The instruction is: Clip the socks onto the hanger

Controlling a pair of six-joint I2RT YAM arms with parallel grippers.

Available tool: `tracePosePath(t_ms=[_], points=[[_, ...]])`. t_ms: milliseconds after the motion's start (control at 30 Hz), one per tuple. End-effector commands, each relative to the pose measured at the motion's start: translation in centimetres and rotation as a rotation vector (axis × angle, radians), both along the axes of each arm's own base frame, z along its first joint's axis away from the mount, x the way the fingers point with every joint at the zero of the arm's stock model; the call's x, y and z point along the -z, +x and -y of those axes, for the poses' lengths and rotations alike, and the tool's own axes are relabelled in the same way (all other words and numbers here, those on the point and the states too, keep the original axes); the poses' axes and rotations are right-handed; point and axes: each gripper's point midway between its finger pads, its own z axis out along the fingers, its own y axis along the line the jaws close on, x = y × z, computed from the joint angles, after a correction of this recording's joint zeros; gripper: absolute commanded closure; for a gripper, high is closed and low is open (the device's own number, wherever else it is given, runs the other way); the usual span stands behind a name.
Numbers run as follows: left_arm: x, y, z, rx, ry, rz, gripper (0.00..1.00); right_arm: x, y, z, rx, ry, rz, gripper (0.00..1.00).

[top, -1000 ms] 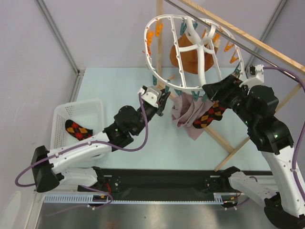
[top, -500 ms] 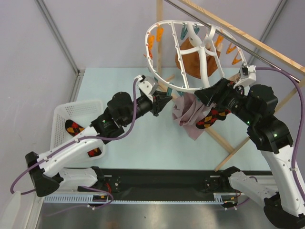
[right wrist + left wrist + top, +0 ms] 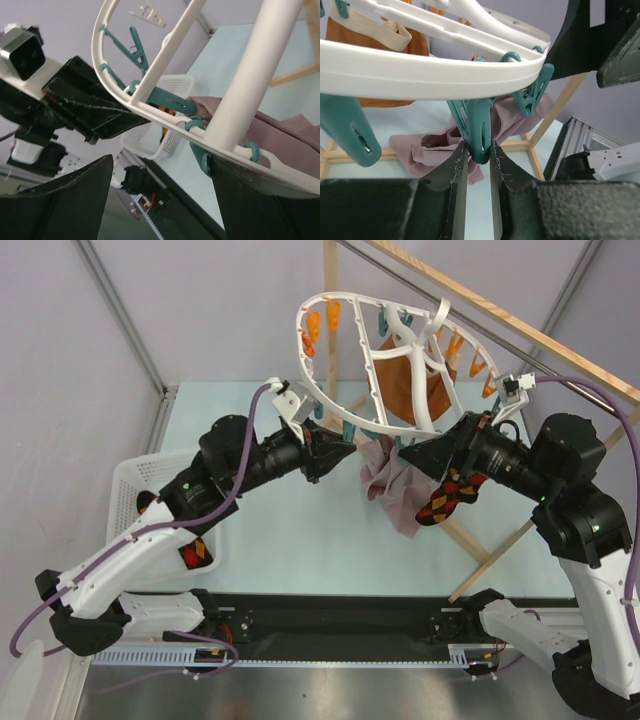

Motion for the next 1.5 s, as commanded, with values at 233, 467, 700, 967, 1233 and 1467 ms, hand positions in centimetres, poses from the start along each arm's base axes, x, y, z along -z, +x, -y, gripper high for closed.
tracePosePath(t_ms=[233, 467, 700, 967, 1233, 1467], points=[[-1.8, -4.4, -1.0, 0.14, -0.007, -0.099, 1.0, -1.2, -2.3, -0.6, -0.111, -0.011, 0.018, 0.13], [-0.8, -3.4, -1.4, 0.083, 0.023, -0.093, 1.0, 0.7, 0.5, 2.6, 0.126, -0.132, 0.02, 0.08], [0.5, -2.5, -0.9, 0.062, 0.045, -0.095, 1.0, 1.7, 1.3, 4.2, 0.196, -0.238, 0.049, 0.02], [0.5, -2.4, -0.8, 0.073, 0.072, -0.103, 1.0, 2.2, 0.9, 7.0, 0.26, -0.403, 0.106, 0.04], [-0.3, -2.9, -1.1, 0.103, 0.066, -0.127, 1.0, 0.5, -1.5, 4.8, 0.106, -0.346, 0.134, 0.06], [-1.2, -3.5, -1.1, 0.153, 0.05, -0.152, 1.0, -2.0, -7.1, -0.2, -0.272, -0.145, 0.138, 0.07]])
